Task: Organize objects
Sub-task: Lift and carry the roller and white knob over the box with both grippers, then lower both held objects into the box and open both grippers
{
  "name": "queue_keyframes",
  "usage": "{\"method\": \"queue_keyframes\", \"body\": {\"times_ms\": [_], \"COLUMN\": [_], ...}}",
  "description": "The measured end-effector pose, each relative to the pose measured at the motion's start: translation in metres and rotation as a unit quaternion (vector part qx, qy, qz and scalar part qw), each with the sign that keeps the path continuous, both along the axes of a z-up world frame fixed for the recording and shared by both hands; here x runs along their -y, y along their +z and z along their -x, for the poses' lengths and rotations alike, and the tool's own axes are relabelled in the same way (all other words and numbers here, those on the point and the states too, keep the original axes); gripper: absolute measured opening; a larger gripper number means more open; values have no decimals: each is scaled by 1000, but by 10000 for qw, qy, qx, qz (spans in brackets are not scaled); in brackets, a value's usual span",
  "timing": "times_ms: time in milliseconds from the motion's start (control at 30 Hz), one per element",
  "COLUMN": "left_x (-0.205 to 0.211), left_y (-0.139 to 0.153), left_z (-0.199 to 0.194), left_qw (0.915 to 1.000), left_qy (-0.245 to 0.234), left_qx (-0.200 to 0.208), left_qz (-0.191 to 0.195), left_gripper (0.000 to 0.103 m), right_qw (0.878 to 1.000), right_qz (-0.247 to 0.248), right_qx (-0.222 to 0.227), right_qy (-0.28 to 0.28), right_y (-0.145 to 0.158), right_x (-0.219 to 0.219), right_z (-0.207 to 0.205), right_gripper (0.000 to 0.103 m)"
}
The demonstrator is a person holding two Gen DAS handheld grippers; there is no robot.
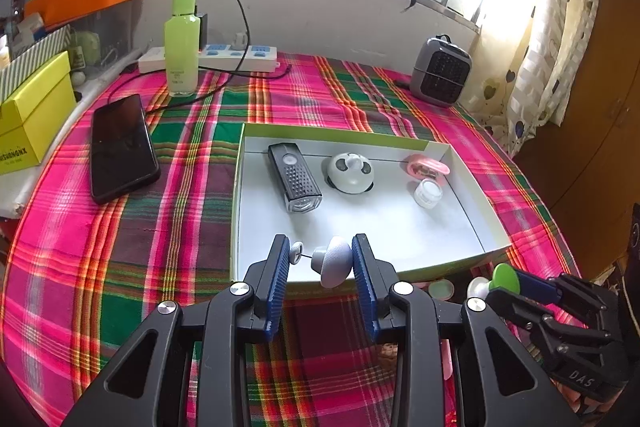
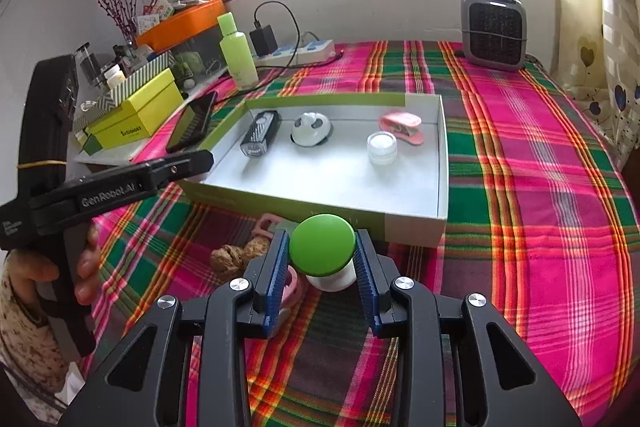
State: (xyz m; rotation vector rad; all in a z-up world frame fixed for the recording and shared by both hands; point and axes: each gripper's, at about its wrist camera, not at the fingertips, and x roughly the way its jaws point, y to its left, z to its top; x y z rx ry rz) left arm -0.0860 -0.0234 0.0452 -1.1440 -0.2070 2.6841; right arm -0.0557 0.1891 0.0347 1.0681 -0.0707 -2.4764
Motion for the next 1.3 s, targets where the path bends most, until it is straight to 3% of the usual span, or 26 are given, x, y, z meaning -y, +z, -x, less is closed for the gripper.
{"method": "queue_keyframes", "body": {"times_ms": [567,1300], "left_x": [-4,-2], "left_y": [2,-18], "left_z": [22,47], "left_qw": [9999,9994], "left_qy": [-83,-26], "left_qx": [36,277], "left_qz": [68,207], "left_gripper": [30,30], "right_qw": [9996,9969], "right_qz": [101,398], "right_qx": [-226,532], "right_qy": [164,424], "right_y": [23,-10], "right_x": [18,40], "right_z": [52,113], "right_gripper": [34,34]}}
